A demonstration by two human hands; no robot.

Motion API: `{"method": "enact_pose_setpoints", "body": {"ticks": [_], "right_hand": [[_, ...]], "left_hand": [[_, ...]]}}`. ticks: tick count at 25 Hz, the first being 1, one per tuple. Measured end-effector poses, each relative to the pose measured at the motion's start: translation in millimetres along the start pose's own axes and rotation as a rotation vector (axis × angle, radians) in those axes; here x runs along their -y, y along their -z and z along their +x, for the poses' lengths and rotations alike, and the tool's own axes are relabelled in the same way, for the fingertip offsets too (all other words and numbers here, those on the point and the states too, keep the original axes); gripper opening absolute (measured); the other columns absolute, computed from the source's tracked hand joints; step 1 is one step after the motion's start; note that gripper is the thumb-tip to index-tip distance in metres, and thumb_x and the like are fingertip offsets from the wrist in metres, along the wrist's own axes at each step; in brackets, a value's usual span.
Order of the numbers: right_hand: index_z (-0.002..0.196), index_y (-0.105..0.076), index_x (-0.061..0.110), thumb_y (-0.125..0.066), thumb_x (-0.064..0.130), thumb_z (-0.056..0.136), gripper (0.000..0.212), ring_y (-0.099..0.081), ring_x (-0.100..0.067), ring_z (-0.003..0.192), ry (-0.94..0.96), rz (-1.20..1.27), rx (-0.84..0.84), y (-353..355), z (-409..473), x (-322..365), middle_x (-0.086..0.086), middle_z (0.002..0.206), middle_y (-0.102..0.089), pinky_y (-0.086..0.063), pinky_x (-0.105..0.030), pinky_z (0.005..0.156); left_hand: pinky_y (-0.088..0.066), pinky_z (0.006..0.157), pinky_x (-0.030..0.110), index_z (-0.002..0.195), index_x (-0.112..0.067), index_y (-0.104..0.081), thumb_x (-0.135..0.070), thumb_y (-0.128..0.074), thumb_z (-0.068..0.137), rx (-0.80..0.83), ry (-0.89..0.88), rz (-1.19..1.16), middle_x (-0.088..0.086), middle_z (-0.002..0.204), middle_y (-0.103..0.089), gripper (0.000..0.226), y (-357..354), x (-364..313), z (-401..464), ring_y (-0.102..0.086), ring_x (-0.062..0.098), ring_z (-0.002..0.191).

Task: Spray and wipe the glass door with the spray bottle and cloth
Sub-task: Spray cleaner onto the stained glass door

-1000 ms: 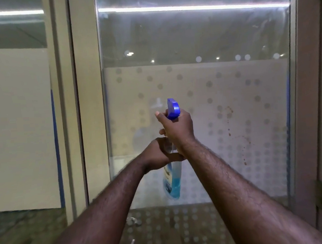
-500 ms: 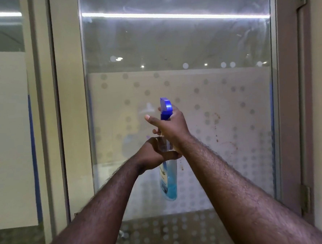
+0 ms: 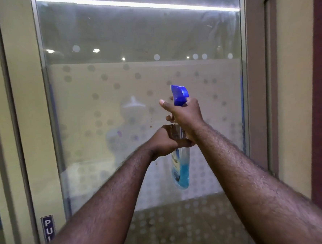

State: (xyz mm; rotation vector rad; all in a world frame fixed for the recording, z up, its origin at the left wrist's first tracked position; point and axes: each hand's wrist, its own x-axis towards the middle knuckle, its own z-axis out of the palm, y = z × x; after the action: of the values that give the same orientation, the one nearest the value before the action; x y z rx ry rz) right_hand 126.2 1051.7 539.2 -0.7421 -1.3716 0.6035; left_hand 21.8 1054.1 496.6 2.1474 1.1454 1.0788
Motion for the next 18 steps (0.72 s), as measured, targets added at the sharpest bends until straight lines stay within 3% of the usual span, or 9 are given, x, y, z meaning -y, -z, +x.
{"method": "enact_pose_setpoints", "body": {"ticks": [3, 7, 12, 16, 18], "right_hand": [[0.083, -0.052, 0.026, -0.08, 0.035, 0.075, 0.03, -0.066, 0.001, 0.053, -0.004, -0.009, -0.07, 22, 5, -4, 0.002, 0.078, -0.064, -0.046, -0.013, 0.042], [0.079, -0.065, 0.022, -0.079, 0.032, 0.076, 0.018, -0.066, -0.006, 0.049, -0.012, -0.029, -0.144, 48, 11, -10, 0.003, 0.072, -0.07, -0.055, -0.027, 0.056], [0.093, -0.058, 0.023, -0.083, 0.04, 0.068, 0.04, -0.067, -0.001, 0.054, -0.057, -0.008, -0.141, 77, 13, -17, 0.001, 0.084, -0.068, -0.052, -0.024, 0.055], [0.084, -0.065, 0.024, -0.081, 0.031, 0.073, 0.021, -0.067, -0.003, 0.053, -0.063, -0.031, -0.225, 102, 15, -29, 0.007, 0.072, -0.07, -0.052, -0.026, 0.057], [0.089, -0.067, 0.023, -0.082, 0.032, 0.072, 0.024, -0.068, -0.005, 0.056, -0.073, -0.041, -0.245, 115, 14, -36, 0.008, 0.075, -0.072, -0.054, -0.027, 0.059]], "left_hand": [[-0.05, 0.107, 0.054, 0.098, -0.026, -0.07, -0.017, -0.078, 0.083, 0.031, -0.018, -0.005, -0.003, 0.104, -0.076, 0.019, -19, -6, 17, -0.07, 0.018, 0.107], [-0.052, 0.105, 0.055, 0.108, -0.022, -0.068, -0.02, -0.08, 0.081, 0.057, -0.045, 0.011, -0.003, 0.109, -0.075, 0.029, -42, -13, 32, -0.069, 0.017, 0.109], [-0.053, 0.104, 0.055, 0.104, -0.023, -0.069, -0.018, -0.079, 0.082, 0.093, -0.045, 0.013, -0.001, 0.109, -0.075, 0.025, -65, -21, 48, -0.07, 0.02, 0.108], [-0.053, 0.104, 0.053, 0.118, -0.012, -0.065, -0.021, -0.081, 0.08, 0.142, -0.035, 0.056, 0.005, 0.117, -0.072, 0.041, -88, -28, 58, -0.067, 0.023, 0.113], [-0.053, 0.103, 0.054, 0.117, -0.011, -0.066, -0.02, -0.08, 0.081, 0.169, -0.041, 0.052, 0.006, 0.115, -0.073, 0.039, -101, -28, 64, -0.067, 0.023, 0.112]]}}
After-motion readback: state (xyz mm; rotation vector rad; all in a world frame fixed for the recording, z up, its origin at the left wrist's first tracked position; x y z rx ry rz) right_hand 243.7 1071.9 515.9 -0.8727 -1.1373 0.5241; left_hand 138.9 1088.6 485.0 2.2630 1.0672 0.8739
